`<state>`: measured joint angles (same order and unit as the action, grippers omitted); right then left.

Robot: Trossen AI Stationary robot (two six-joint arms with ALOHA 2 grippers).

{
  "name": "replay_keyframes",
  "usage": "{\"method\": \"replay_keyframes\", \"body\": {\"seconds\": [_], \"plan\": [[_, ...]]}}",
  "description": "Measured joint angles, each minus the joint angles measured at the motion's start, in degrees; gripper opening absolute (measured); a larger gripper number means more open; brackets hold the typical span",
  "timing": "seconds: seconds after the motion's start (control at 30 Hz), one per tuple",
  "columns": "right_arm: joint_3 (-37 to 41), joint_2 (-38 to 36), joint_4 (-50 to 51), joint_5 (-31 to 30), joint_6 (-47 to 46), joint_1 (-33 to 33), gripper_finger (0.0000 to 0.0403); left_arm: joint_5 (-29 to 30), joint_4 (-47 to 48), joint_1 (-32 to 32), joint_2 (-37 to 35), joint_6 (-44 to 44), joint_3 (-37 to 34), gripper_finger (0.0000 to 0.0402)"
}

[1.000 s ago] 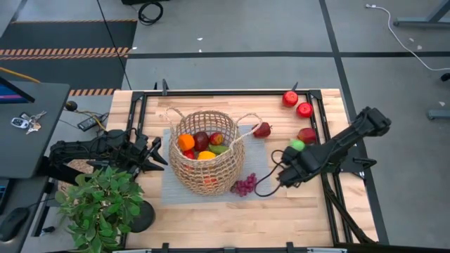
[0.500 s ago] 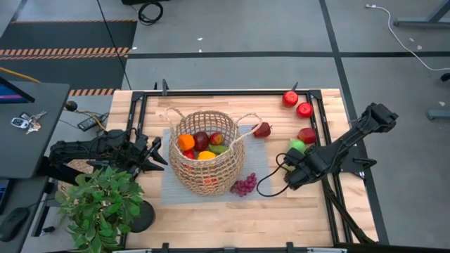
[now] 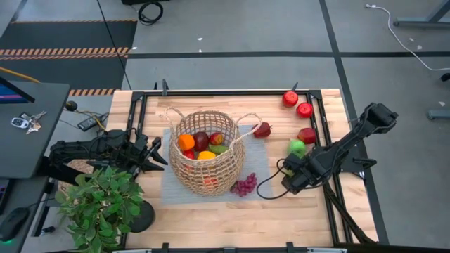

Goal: Build produce basket
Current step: Put the pear into the brown basket

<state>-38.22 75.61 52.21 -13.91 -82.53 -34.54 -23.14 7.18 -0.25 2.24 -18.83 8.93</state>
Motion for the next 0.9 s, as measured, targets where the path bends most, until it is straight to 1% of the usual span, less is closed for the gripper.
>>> {"method": "replay_keyframes", "body": {"seconds": [0.1,0.33,0.43,0.67,0.9], "plan": [[1.62,0.0,-2.55,0.0,-2.38,-0.76,0.0399,0.0,-0.02,0.01,-0.01,0.02,-0.01,0.0121],[3.68,0.13,-4.24,0.02,-5.76,-3.11,0.0389,0.0,-0.01,0.01,0.0,0.02,0.0,0.0121],[4.13,0.13,-5.05,0.09,-6.75,-4.0,0.0377,0.0,-0.02,0.01,0.0,0.0,-0.01,0.0121],[4.17,0.13,-5.1,0.22,-7.58,-4.77,0.0329,-0.02,-0.02,0.01,0.0,0.0,-0.01,0.0121],[3.28,0.13,-4.91,0.15,-6.7,-4.66,0.0326,0.0,-0.01,0.01,0.0,0.0,0.0,0.0121]]}}
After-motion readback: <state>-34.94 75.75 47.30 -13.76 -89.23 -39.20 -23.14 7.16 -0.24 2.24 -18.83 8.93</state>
